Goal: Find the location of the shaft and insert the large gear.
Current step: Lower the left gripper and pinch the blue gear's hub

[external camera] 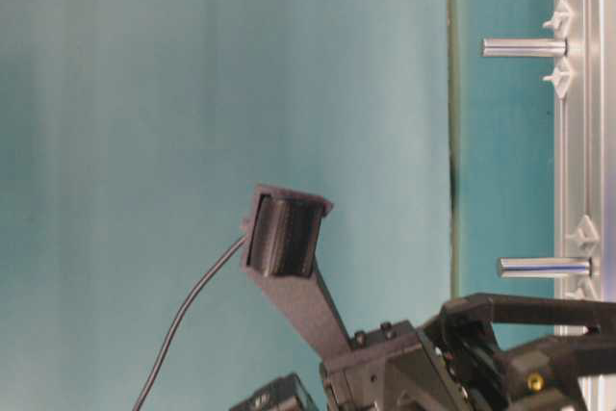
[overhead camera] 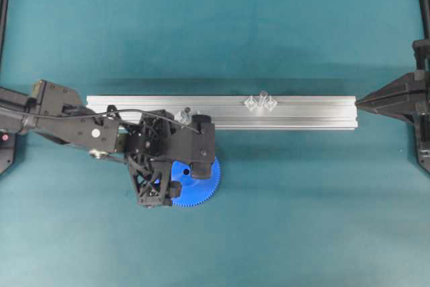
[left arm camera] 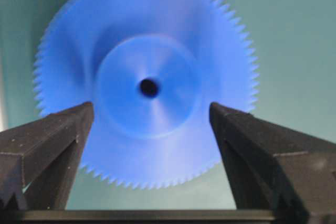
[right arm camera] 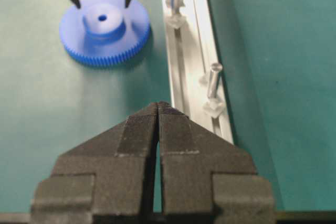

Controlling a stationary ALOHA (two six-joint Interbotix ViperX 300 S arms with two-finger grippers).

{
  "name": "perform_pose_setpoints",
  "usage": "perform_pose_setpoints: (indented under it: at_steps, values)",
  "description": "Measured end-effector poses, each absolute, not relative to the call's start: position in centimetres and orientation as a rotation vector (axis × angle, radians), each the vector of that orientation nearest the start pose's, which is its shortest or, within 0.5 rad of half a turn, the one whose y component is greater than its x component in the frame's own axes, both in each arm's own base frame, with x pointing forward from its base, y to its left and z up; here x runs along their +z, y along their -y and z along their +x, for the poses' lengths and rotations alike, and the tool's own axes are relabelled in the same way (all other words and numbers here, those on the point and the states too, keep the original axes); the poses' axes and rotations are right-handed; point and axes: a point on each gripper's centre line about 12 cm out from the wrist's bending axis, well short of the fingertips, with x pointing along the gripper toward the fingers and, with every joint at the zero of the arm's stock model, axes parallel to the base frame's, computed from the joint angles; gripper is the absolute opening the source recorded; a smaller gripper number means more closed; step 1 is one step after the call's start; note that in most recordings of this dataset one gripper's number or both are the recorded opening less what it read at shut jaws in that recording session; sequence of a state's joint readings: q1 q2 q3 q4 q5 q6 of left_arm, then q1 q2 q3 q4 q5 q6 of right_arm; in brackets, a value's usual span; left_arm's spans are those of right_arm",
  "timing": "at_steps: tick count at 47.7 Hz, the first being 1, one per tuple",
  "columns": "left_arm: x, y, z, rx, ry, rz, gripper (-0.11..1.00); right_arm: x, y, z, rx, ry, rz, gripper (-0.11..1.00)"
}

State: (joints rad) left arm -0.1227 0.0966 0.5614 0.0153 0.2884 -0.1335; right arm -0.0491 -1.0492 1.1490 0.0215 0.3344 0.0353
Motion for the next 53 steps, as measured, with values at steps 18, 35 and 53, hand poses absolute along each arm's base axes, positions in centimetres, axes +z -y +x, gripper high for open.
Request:
perform_pose_setpoints:
  at_steps: [18, 35, 53]
  values:
    - [14.1, 5.0, 40.1, -0.052, -0.947, -0.055, 0.92, 25.0, 0.8, 17.4, -0.056, -0.425, 0.067, 0.02]
    - [13.2, 5.0, 40.2, -0.049, -0.971, -0.054, 0.92, 24.7, 0.8, 17.2, -0.057, -0.423, 0.069, 0.02]
    - [12.7, 4.9, 40.3, -0.046, -0.982, -0.057, 0.92, 24.6, 0.9, 17.1, -0.059, -0.425, 0.071, 0.02]
